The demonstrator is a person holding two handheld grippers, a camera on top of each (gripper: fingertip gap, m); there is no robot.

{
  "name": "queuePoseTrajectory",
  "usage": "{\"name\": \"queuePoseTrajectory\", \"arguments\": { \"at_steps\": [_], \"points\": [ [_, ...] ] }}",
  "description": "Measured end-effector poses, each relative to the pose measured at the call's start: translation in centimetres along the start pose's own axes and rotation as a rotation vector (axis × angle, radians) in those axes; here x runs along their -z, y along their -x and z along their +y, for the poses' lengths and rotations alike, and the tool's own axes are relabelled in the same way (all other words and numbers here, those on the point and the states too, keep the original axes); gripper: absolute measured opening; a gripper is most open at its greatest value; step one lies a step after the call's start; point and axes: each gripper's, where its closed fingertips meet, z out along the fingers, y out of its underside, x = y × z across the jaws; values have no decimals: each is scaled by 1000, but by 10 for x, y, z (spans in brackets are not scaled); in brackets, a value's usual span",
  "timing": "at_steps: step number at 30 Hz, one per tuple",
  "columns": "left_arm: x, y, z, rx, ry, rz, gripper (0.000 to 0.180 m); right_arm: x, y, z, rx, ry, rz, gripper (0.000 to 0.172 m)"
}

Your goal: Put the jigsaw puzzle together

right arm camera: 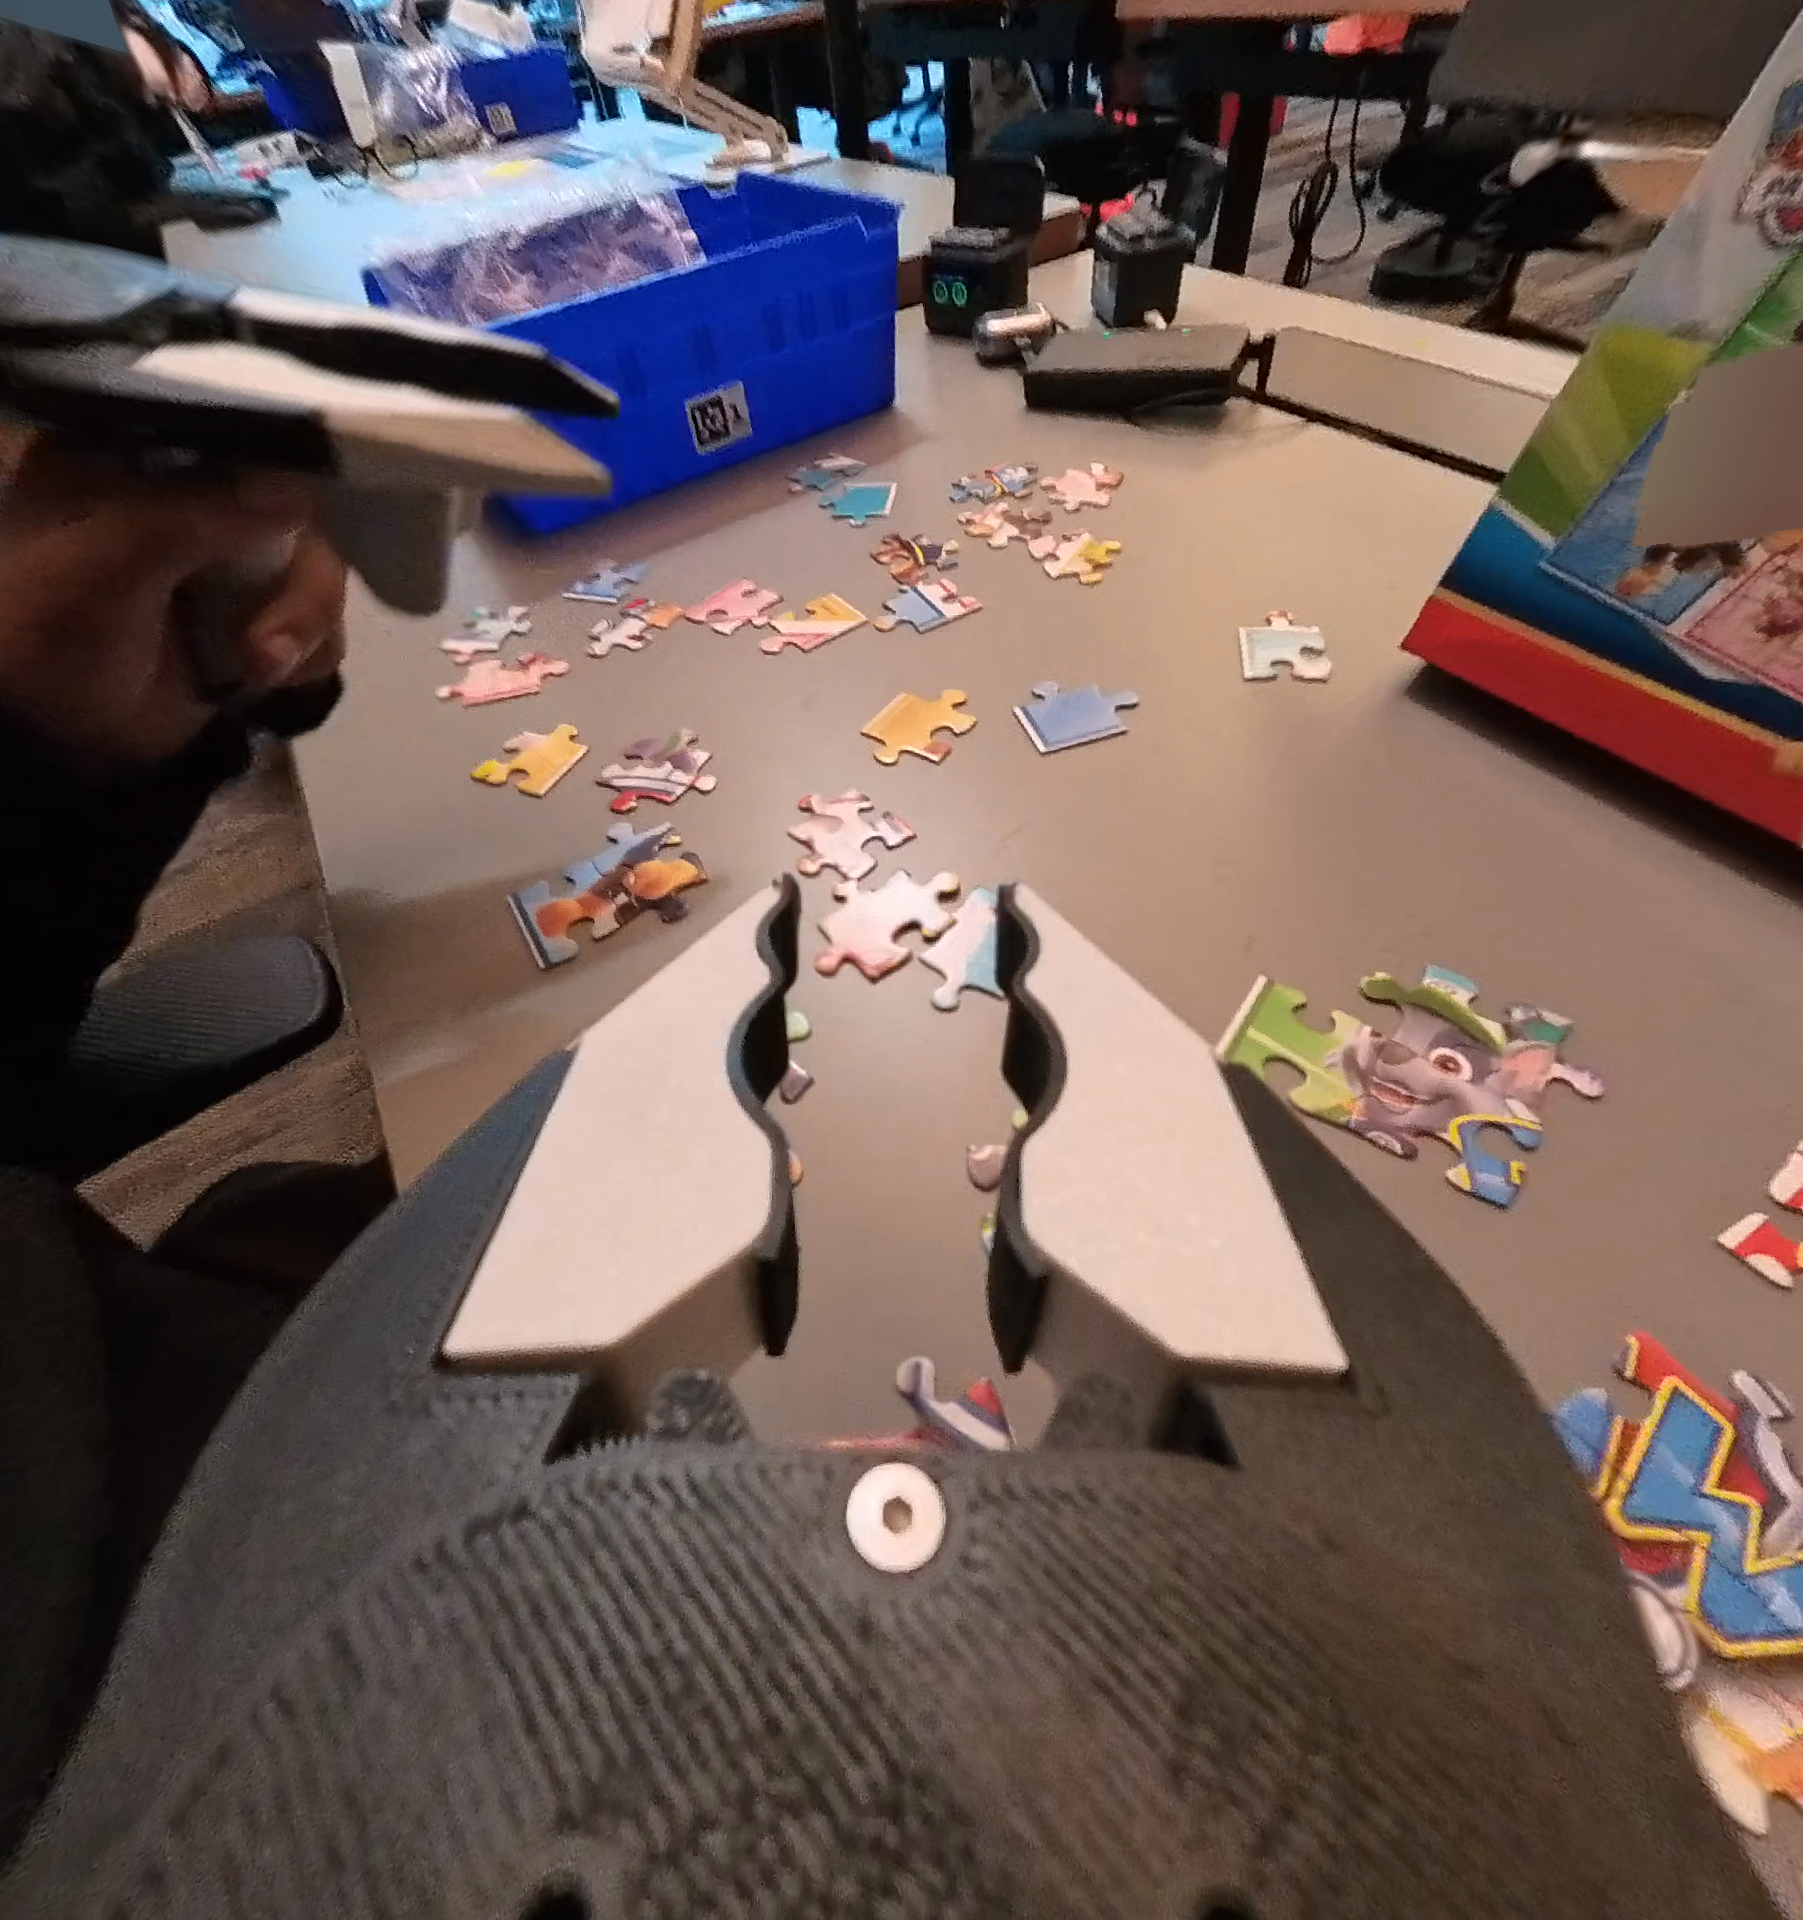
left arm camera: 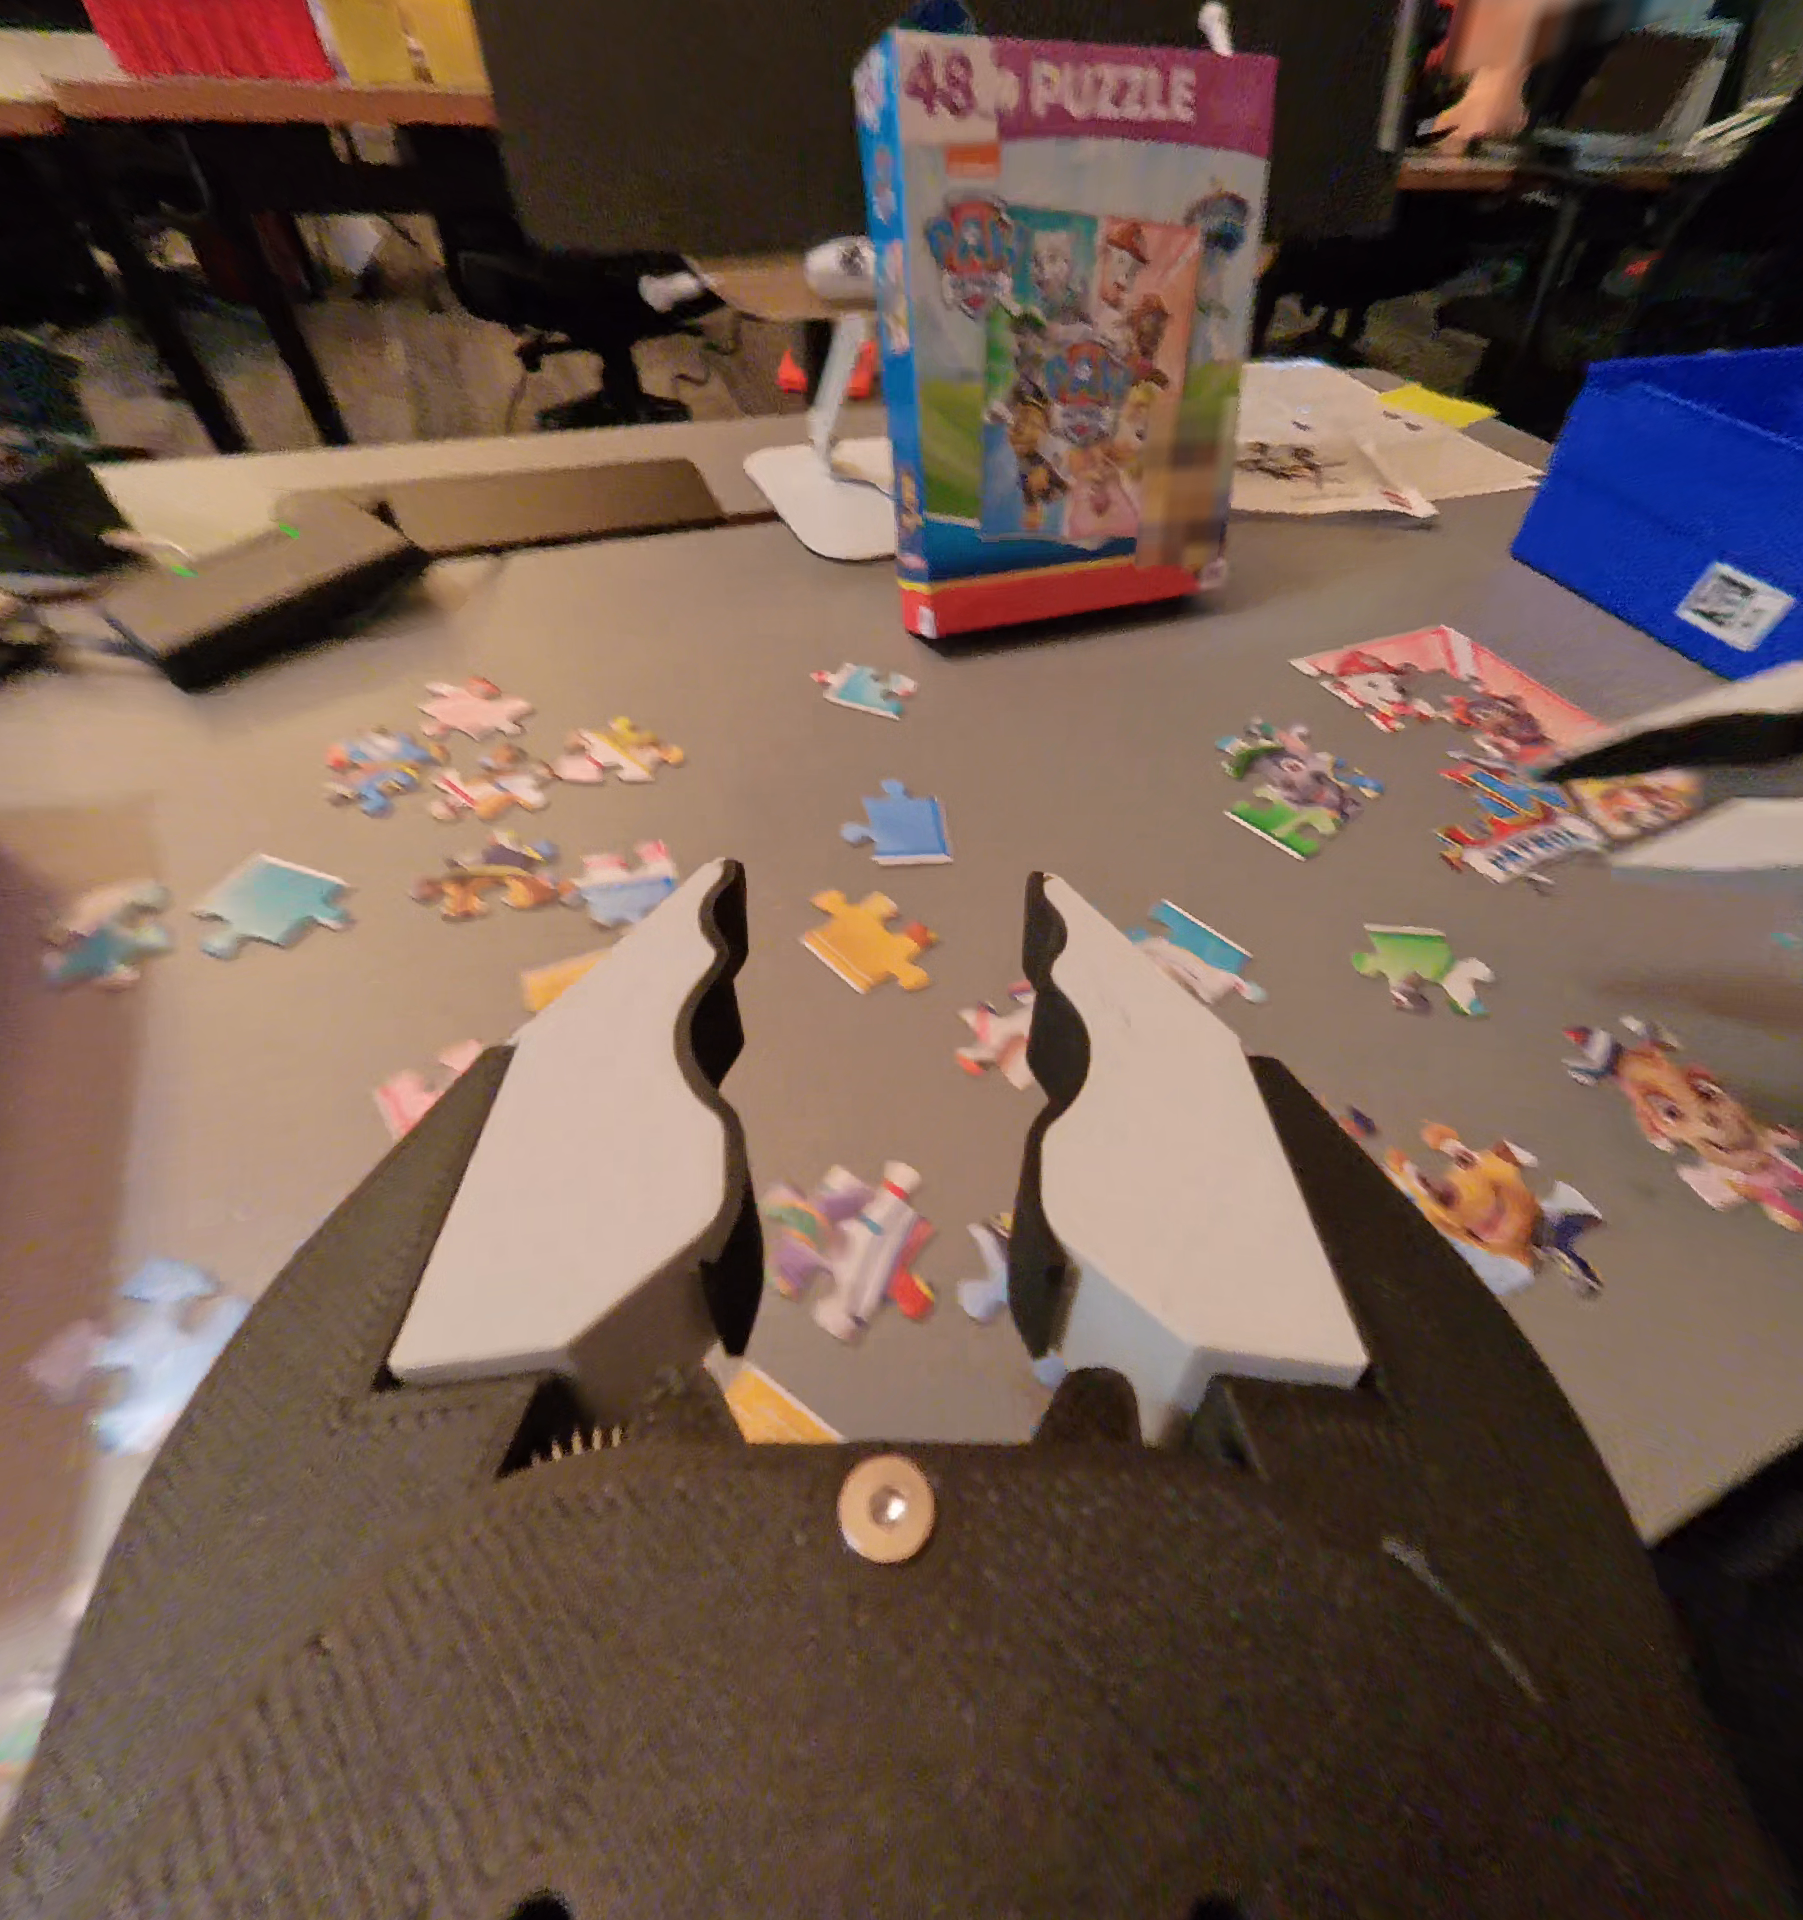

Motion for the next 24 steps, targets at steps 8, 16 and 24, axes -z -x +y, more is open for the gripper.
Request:
{"name": "queuePoseTrajectory", "arguments": {
  "at_steps": [8,16,24],
  "points": [
    [-11,59,-76,13,17,-60,37,17,-3,-3,47,-8,71,35],
    [-35,33,-26,-78,197,135,21,13,-2,0,-27,-19,73,35],
    [-57,4,-1,-111,230,298,20,-3,6,4,5,54,128,35]
  ]
}}
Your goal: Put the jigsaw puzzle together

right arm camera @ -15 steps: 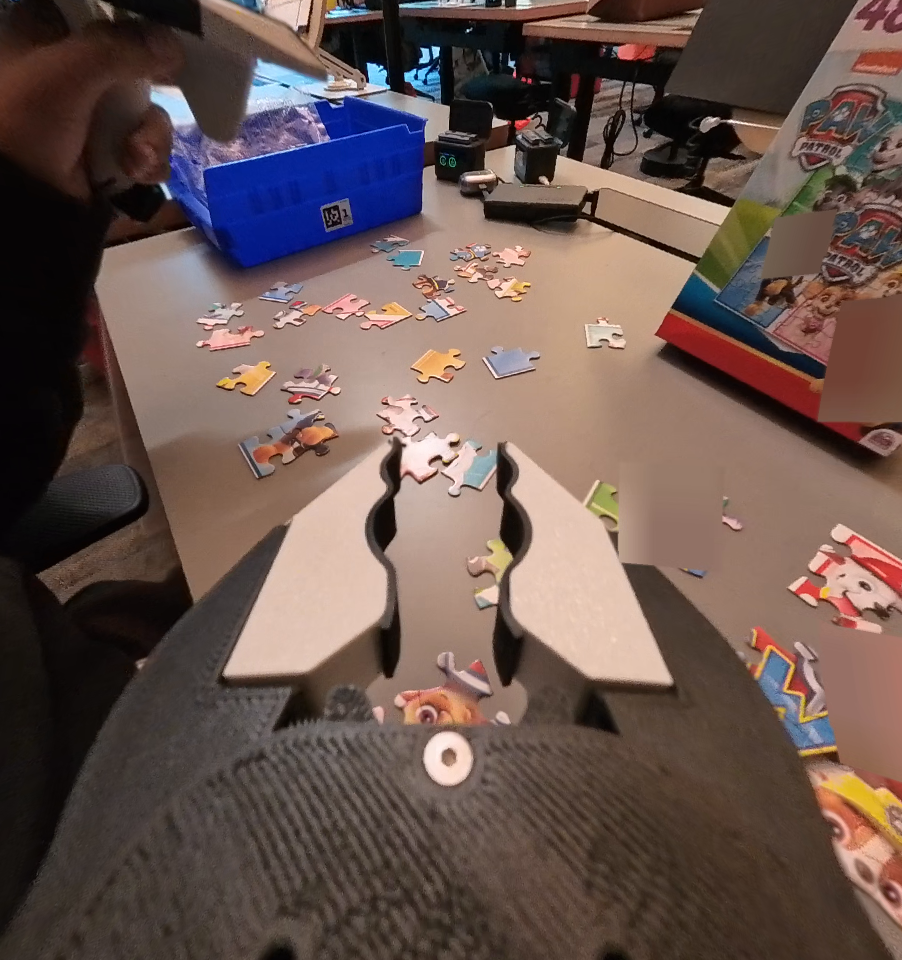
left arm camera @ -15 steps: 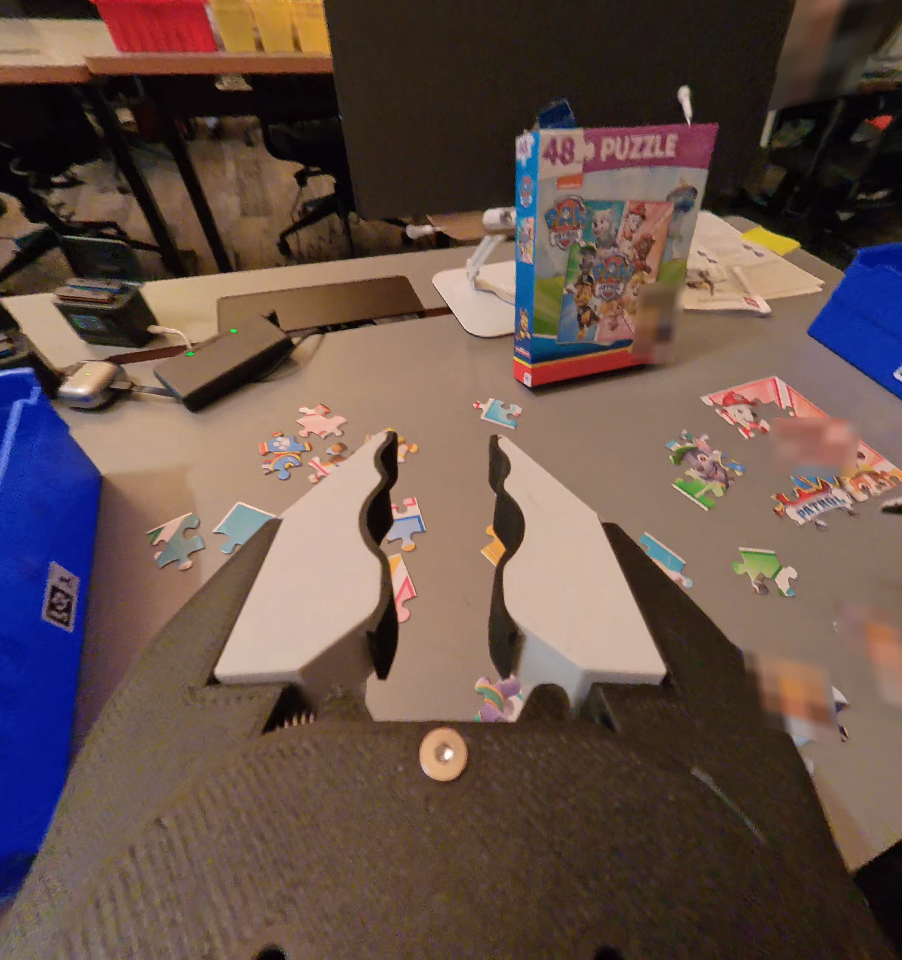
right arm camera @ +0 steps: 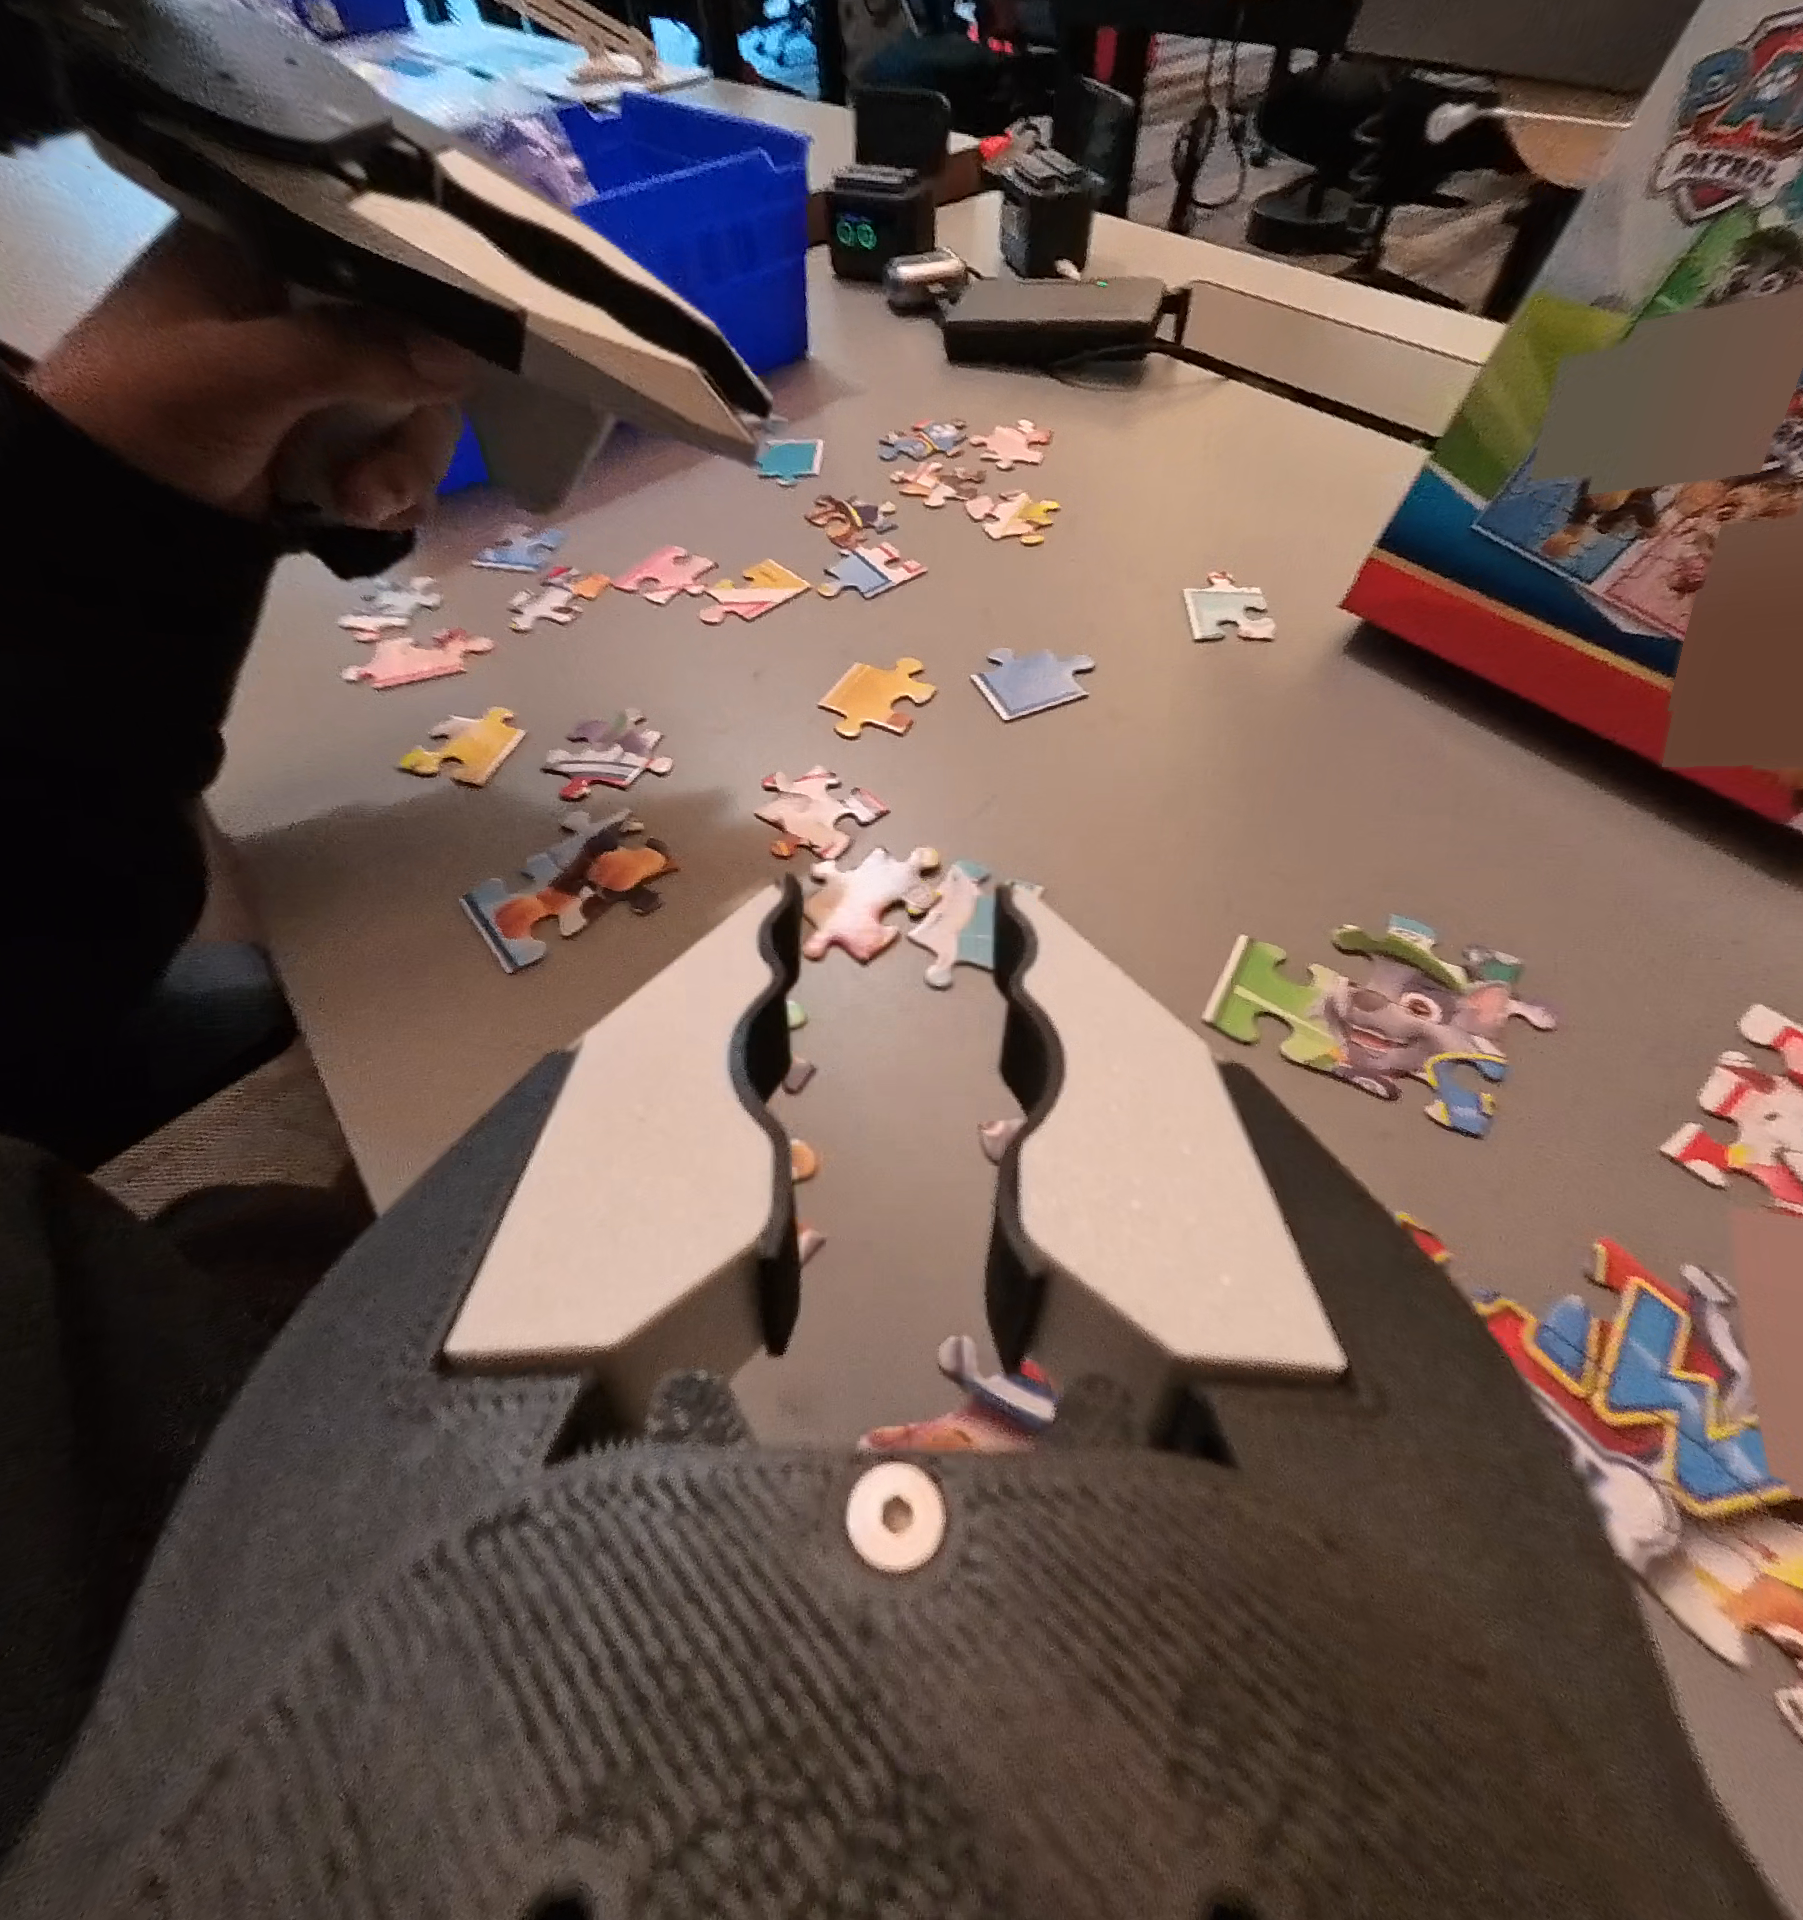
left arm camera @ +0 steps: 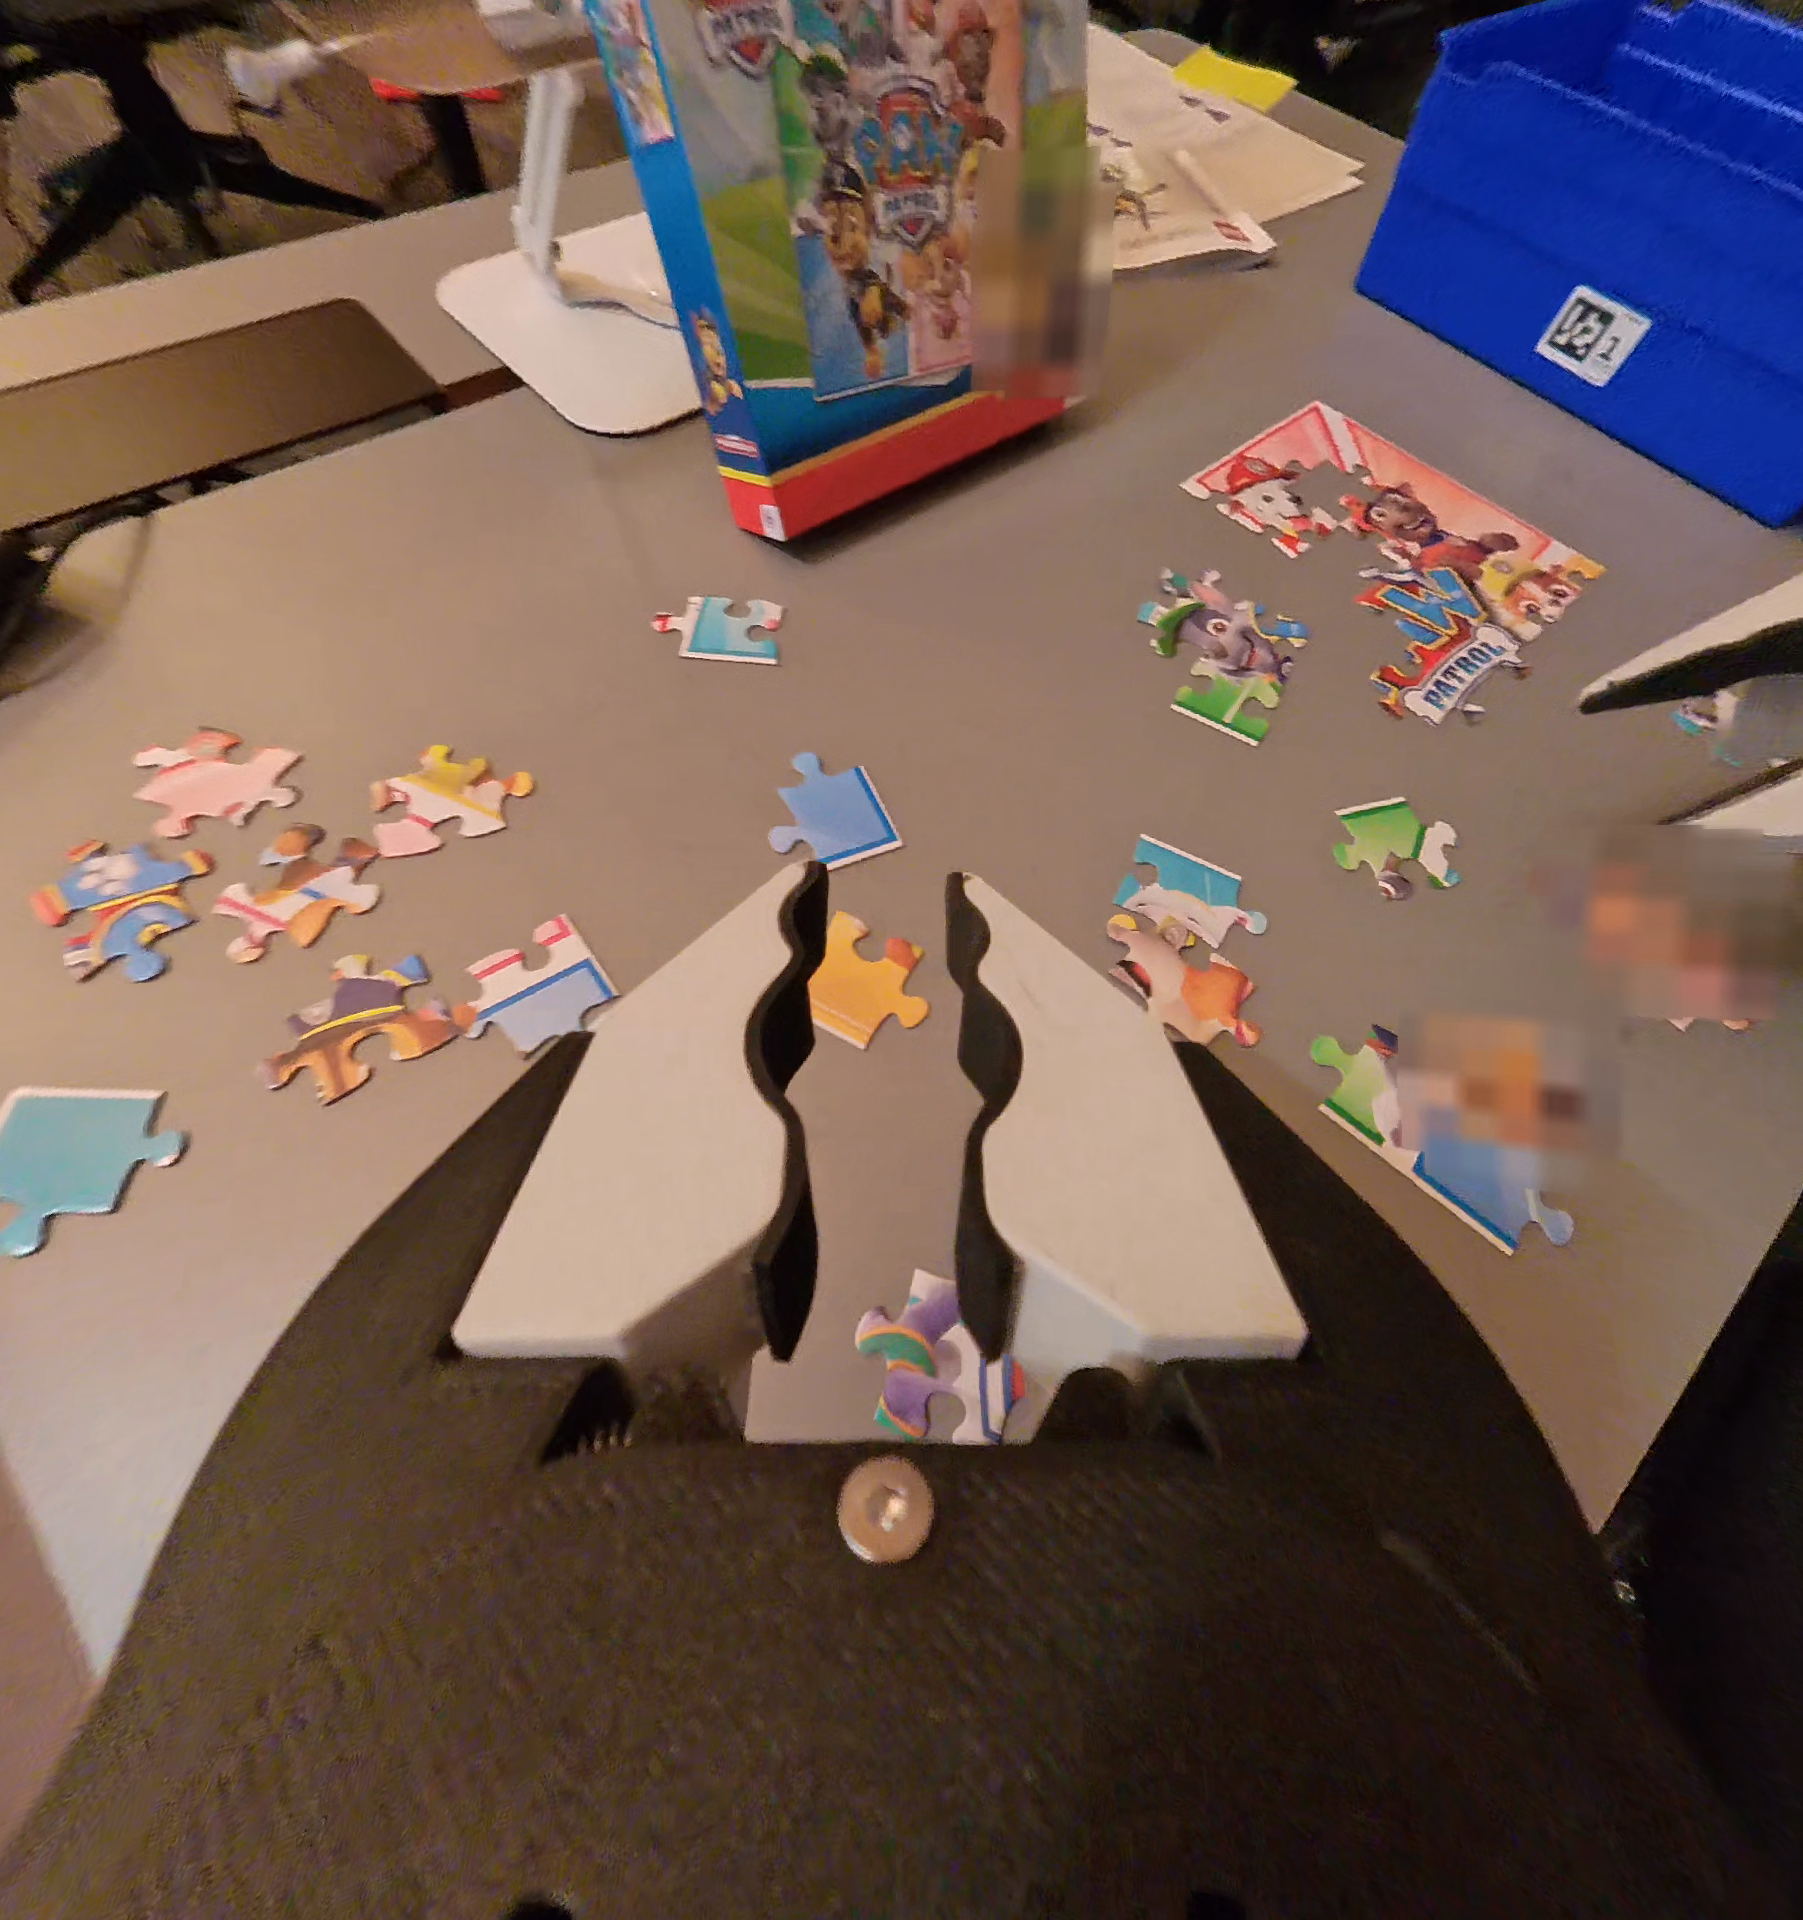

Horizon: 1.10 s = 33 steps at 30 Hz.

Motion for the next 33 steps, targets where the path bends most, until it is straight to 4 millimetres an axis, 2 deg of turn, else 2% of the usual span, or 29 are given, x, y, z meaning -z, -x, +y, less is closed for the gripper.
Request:
{"name": "queuePoseTrajectory", "arguments": {
  "at_steps": [8,13,23,33],
  "points": [
    [-4,-7,-3,62,-58,92,20,7,-3,7,2,50,74,36],
    [-2,-5,-3,62,-51,68,21,9,-4,12,-3,58,84,37],
    [-1,-8,-5,54,-48,56,21,22,-9,10,7,40,120,38],
    [2,-6,-6,60,-58,58,21,26,-15,8,7,41,145,37]
  ]
}}
